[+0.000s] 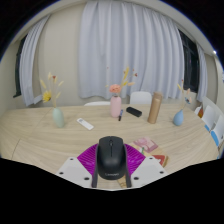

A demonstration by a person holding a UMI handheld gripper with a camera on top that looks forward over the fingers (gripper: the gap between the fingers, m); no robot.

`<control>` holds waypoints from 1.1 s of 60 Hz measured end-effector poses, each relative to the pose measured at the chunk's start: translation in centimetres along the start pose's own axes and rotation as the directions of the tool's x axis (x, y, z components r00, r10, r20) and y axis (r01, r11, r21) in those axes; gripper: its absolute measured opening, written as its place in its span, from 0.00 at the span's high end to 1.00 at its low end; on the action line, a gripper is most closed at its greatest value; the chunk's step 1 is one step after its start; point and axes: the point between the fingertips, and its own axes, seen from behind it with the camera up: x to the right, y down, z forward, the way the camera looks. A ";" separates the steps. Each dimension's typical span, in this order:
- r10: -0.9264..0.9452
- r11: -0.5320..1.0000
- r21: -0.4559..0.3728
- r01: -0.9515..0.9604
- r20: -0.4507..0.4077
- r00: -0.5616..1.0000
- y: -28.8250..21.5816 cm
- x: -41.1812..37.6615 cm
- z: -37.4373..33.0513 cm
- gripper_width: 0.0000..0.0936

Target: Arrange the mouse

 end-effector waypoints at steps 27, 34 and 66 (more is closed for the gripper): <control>0.018 0.980 -0.197 -0.026 -0.041 0.999 11.1 12.9 13.8 0.60; -0.010 0.984 -0.179 0.008 -0.009 1.000 11.7 12.6 13.8 0.59; 0.024 0.986 -0.168 -0.024 -0.002 1.000 8.0 10.0 -2.0 0.08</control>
